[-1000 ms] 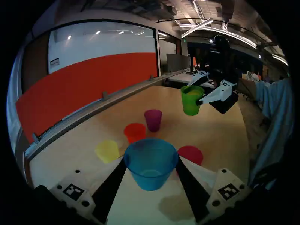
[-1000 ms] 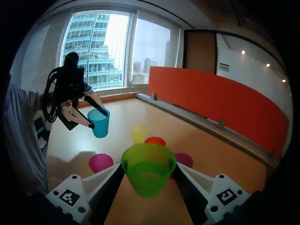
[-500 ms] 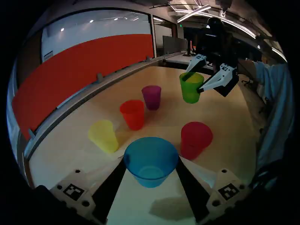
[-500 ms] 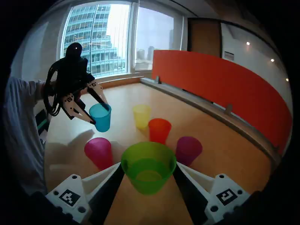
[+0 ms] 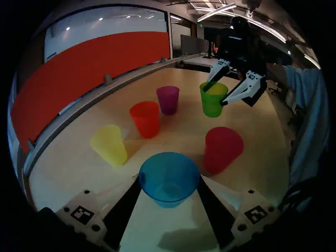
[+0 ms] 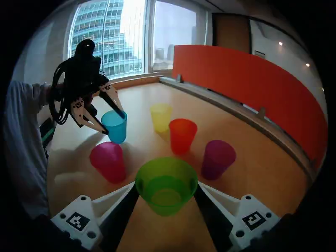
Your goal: Pour water
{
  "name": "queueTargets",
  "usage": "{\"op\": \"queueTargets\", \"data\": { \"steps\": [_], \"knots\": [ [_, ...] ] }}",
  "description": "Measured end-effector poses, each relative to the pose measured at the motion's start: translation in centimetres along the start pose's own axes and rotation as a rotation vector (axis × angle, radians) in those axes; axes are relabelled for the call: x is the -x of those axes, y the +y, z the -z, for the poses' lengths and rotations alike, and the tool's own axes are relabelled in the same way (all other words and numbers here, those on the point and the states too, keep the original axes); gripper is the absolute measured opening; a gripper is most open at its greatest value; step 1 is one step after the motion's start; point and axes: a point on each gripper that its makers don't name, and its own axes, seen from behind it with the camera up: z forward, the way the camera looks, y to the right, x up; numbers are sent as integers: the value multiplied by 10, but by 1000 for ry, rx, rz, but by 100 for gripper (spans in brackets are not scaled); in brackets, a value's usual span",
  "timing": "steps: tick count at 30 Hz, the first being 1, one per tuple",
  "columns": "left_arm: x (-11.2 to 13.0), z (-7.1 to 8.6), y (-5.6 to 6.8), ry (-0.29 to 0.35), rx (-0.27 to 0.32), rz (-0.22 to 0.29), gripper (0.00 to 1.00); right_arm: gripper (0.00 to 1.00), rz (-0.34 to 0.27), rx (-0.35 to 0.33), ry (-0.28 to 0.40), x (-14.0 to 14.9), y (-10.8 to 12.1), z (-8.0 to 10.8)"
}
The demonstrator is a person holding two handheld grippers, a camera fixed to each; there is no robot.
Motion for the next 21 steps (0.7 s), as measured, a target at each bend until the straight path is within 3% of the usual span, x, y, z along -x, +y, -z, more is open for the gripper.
{"op": "queueTargets", "data": {
  "steps": [21],
  "knots": [
    [17, -11, -4, -7, 0, 37, 88, 90, -15, 15, -22, 15, 2, -9]
  ]
}}
